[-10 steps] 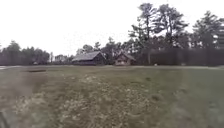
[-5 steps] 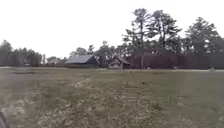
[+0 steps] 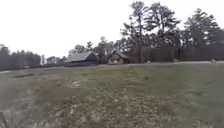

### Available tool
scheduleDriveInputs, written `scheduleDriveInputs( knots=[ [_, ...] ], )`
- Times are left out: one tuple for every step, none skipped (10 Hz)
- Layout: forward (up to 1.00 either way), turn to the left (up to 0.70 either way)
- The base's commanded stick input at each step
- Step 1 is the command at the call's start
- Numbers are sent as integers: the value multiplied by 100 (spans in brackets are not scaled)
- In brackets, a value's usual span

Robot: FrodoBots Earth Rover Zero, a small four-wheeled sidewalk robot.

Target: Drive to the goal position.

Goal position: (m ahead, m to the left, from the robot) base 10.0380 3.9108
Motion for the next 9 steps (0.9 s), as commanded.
scheduleDriveInputs(
  knots=[
    [70, 21],
    [70, 8],
    [70, 0],
    [70, 0],
    [70, 0],
    [70, 0],
    [70, 0],
    [70, 0],
    [70, 0]
  ],
)
